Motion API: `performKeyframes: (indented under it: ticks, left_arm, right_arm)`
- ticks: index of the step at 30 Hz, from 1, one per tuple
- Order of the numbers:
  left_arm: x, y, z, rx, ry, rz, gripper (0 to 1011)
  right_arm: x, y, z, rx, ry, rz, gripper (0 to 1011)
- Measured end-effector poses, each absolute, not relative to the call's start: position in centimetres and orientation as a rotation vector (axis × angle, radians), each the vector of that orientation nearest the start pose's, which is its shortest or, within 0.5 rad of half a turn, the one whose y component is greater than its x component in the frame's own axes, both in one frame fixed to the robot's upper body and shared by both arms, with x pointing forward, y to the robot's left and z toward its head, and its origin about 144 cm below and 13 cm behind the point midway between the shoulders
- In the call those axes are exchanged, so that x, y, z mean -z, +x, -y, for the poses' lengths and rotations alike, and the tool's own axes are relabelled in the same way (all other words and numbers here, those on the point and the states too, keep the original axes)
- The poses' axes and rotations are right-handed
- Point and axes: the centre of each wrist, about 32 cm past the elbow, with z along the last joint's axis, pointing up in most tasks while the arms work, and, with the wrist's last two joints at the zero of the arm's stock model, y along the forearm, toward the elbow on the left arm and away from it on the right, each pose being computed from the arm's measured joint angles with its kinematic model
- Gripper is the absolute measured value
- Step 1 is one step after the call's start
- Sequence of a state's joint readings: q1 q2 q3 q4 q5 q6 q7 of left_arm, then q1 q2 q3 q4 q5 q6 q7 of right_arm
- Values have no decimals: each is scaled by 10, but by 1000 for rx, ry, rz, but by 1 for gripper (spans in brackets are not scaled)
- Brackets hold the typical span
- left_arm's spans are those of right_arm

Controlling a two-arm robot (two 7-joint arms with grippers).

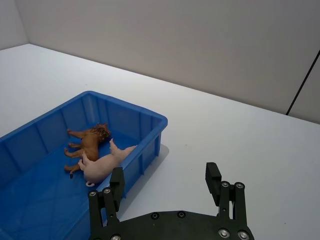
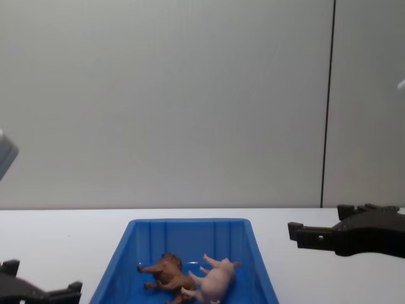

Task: Pick up the two dolls from the table and place them into the box.

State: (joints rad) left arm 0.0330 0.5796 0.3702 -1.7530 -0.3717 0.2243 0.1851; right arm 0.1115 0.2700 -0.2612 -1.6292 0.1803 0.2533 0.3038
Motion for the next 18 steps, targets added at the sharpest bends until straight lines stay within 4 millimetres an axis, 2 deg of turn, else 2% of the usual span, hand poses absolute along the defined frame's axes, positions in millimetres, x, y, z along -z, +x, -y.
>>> performKeyframes:
  ticks: [18]
  left_arm:
    - [-1139,417,-273,-1336,368,-80,1002]
  right_arm:
    - [-1183,479,220,1014,-196,-40,1001]
